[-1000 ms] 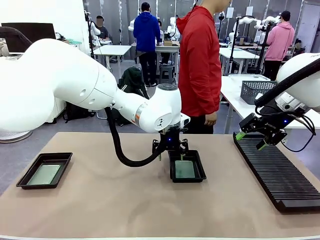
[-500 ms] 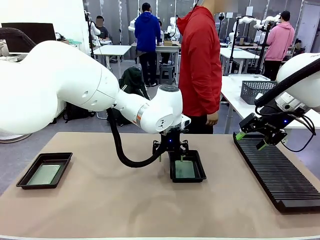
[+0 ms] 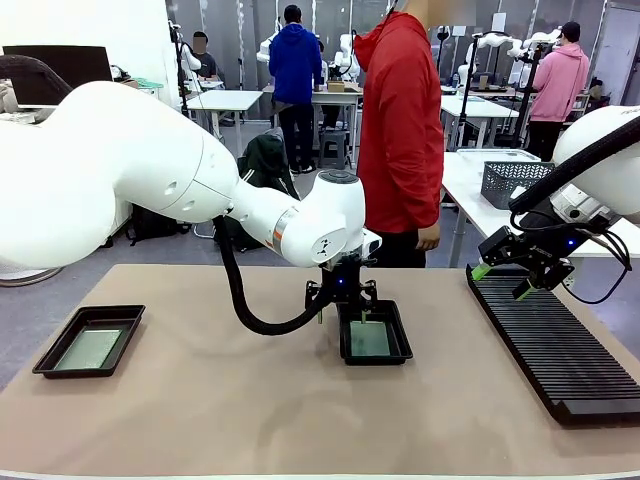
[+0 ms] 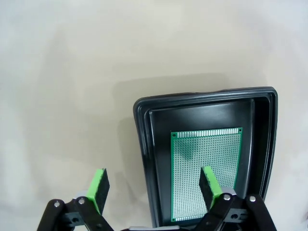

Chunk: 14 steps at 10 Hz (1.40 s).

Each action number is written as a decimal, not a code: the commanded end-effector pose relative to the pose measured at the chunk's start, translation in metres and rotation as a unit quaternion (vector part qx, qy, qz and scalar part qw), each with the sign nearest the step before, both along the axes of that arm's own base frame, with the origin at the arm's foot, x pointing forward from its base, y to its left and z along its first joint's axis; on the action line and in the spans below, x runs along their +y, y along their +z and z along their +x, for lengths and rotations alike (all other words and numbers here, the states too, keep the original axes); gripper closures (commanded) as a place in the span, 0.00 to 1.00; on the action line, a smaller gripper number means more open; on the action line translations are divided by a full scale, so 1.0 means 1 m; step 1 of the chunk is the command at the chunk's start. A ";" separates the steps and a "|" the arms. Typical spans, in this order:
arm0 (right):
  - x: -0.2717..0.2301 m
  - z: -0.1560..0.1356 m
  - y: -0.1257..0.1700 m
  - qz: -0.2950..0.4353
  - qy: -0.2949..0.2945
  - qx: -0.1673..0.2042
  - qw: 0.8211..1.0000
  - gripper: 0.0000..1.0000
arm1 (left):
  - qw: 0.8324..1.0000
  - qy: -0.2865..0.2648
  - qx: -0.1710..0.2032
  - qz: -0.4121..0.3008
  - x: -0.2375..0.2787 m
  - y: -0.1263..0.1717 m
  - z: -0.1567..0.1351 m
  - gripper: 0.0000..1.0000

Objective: Inspect and transfer BCBs to ESD trays.
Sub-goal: Pick up the ESD tray and place it on the left side of the table.

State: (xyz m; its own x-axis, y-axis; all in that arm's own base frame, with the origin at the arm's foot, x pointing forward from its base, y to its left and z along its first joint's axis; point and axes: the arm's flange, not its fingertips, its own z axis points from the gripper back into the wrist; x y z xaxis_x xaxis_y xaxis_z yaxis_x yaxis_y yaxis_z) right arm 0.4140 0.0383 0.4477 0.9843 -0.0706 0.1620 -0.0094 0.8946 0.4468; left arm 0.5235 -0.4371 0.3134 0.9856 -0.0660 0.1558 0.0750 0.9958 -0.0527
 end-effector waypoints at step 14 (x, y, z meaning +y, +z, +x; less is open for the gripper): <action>0.002 0.000 0.002 -0.003 -0.010 0.004 1.000 0.00 | 1.000 0.002 0.019 0.016 0.003 -0.002 0.004 0.51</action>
State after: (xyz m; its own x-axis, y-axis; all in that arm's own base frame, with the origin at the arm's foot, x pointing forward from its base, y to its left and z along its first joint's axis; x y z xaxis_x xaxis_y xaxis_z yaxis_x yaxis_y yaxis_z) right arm 0.4140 0.0383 0.4477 0.9843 -0.0707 0.1620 -0.0093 0.8946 0.4468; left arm 0.5255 -0.4349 0.3097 0.9906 -0.0611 0.1225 0.0648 0.9976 -0.0258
